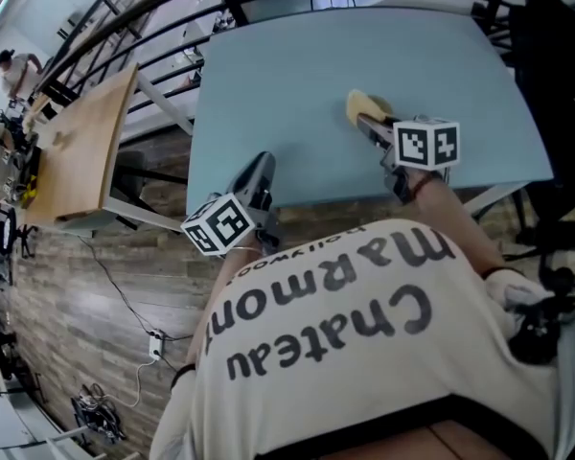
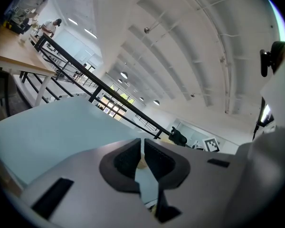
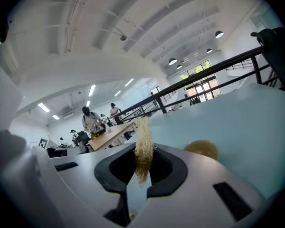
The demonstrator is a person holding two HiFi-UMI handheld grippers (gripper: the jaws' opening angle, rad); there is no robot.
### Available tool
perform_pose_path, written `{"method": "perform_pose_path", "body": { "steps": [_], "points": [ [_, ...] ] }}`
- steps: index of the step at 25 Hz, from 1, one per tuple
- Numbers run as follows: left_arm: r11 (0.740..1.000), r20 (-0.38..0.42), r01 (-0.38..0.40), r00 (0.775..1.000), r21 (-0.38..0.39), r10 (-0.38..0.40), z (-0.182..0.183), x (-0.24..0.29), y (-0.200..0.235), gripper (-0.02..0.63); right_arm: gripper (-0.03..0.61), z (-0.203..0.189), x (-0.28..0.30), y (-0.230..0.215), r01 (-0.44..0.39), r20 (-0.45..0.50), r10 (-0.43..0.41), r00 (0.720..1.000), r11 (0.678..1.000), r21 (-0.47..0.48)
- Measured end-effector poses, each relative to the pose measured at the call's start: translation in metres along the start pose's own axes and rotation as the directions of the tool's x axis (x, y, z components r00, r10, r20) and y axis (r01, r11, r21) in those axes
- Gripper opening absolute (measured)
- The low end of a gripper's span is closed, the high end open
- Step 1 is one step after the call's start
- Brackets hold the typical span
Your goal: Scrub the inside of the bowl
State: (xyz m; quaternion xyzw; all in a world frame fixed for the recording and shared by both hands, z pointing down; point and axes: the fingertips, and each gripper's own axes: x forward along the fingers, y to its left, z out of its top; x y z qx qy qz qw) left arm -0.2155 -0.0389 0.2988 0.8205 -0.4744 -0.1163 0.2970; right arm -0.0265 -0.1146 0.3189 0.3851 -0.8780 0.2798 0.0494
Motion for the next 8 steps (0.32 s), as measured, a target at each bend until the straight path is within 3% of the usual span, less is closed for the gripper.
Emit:
{"method": "perform_pose_path", "body": {
  "steps": [8],
  "points": [
    [1.000,0.010,0.021,1.000,-0.011,-0.021,0.0053,-0.0090,0.0077,0.025,0.059,-0.0058,0.0079,0.0086,0.020,-0.020,-0.021,1.000,0.999,-0.025]
  ]
}}
